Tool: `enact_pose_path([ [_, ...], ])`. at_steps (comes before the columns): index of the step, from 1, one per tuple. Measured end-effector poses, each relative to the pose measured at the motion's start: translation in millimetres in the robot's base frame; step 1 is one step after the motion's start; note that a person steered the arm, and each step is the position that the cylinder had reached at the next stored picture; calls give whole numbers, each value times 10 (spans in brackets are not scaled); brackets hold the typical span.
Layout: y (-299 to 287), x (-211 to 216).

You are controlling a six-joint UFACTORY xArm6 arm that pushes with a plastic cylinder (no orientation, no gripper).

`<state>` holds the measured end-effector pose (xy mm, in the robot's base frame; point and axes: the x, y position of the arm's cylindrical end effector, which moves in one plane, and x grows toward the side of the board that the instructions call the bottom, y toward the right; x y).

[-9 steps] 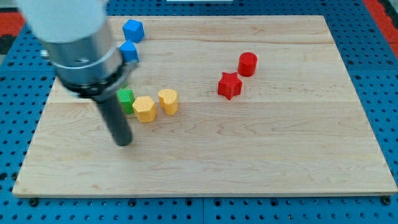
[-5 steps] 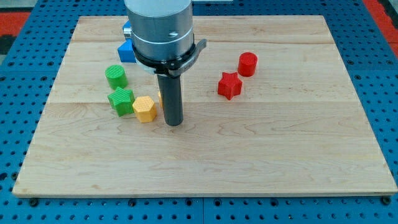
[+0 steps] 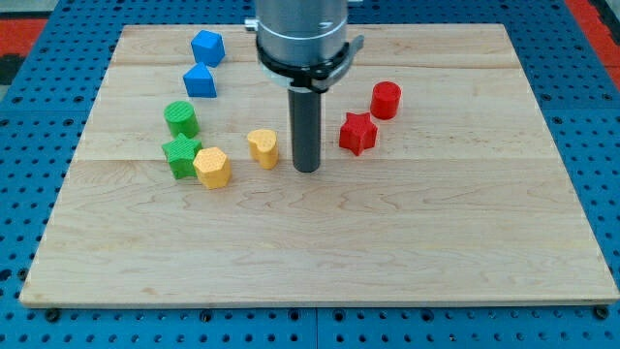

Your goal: Move the yellow heart to the bottom left of the red star

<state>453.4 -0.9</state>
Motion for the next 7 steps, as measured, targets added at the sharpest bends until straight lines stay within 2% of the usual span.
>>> enact_pose_path([
  [1, 82, -458],
  [2, -293, -741],
  [4, -1253, -580],
  [5, -1022, -280],
  [6, -398, -241],
  [7, -280, -105],
])
